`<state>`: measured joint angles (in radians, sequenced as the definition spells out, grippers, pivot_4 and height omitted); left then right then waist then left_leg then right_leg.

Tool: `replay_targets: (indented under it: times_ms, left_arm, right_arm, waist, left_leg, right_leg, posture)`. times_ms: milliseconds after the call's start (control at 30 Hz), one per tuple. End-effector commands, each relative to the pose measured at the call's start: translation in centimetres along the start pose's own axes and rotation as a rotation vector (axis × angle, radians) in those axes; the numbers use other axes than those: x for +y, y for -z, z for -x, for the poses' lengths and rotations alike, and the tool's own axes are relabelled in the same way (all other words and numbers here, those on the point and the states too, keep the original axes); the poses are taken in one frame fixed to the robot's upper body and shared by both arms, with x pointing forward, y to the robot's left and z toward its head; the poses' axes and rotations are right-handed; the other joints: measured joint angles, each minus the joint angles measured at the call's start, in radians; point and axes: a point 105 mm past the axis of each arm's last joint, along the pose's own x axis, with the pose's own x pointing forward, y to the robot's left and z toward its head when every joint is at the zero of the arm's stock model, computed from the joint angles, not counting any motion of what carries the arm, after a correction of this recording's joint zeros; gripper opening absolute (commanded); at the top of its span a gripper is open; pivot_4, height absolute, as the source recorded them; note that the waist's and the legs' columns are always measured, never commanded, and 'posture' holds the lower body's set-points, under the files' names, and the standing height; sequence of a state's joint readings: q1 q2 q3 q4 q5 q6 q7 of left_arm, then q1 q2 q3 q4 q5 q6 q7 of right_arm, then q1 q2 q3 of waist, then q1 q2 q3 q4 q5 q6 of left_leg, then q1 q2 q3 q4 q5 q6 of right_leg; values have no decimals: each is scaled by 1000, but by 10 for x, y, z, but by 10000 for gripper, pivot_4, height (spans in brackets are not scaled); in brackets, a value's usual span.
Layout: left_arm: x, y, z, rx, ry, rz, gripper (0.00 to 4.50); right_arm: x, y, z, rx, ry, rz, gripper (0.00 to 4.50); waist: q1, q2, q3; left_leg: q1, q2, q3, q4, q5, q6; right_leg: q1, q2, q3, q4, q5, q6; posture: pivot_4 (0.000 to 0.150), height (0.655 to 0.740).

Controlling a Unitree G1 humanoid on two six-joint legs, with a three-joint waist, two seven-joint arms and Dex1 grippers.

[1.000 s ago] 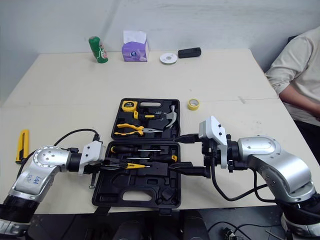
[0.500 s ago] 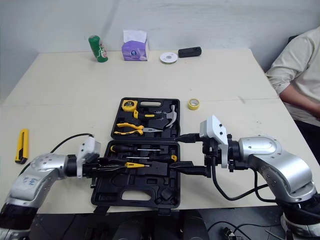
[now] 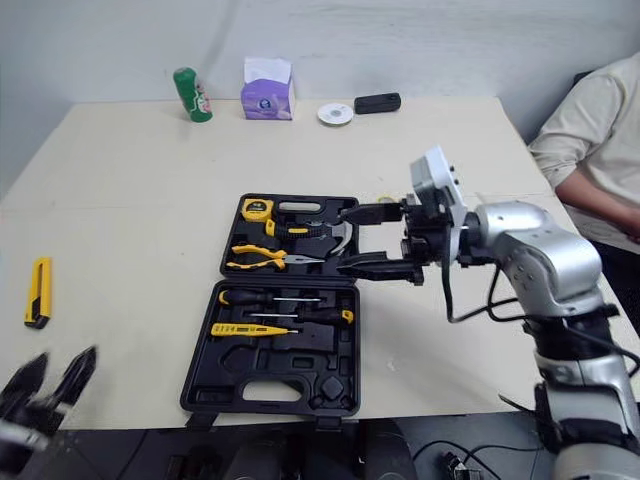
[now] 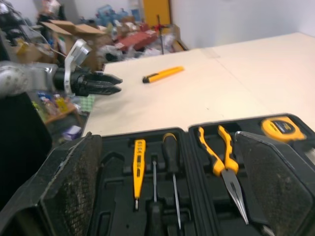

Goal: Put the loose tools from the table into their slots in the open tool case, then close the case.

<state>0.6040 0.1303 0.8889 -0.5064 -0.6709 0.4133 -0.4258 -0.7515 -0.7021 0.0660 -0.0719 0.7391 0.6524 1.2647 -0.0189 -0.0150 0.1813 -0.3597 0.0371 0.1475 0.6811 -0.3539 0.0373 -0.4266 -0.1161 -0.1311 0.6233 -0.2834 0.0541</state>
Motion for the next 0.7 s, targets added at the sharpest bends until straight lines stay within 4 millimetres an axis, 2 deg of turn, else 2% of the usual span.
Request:
replay_targets:
  times_ms: [33, 167, 300, 433, 567, 700]
  left_arm:
    - [32, -15, 29, -76, -184, -38, 44819]
    - [49, -19, 46, -76, -290, -67, 44819]
    - [59, -28, 44, -81, -336, -92, 44819]
    - [62, -38, 23, -71, -328, -146, 44819]
    - [69, -49, -5, -70, -324, -89, 44819]
    - [74, -56, -35, -41, -295, -23, 44819]
  right_arm:
    - [-4, -6, -5, -5, -48, 36, 45000]
    - [-6, -7, -10, -9, -88, 35, 45000]
    - [-7, -3, -16, -7, -102, 40, 45000]
    - [-5, -1, -18, -9, -108, 42, 45000]
    - [0, 5, -18, -8, -105, 40, 45000]
    - [5, 8, -18, -11, -95, 42, 45000]
  waist:
    - [5, -1, 0]
    - [12, -1, 0]
    - [14, -1, 0]
    - [14, -1, 0]
    - [14, -1, 0]
    - [12, -1, 0]
  left_leg:
    - [-1, 0, 0, 0, 0, 0]
    - [-3, 0, -1, 0, -1, 0]
    - [-4, 0, -1, 0, -3, -1]
    - [-8, 0, -1, 1, -2, -2]
    - [-9, 0, -1, 1, -1, 0]
    - [-9, 0, -1, 1, 2, -5]
  right_leg:
    - [-1, 0, -1, 0, 0, 0]
    - [-2, 0, -1, -1, 0, 0]
    - [-3, 0, -1, -2, 0, 0]
    - [-7, 0, -2, -1, 0, 0]
    - [-8, 0, -2, -1, 0, 0]
    - [-8, 0, -2, 0, 0, 0]
  posture:
    - [1500, 7316]
    - [1500, 7316]
    - [1500, 7316]
    - [1500, 7316]
    - [1500, 7316]
    - [1500, 7316]
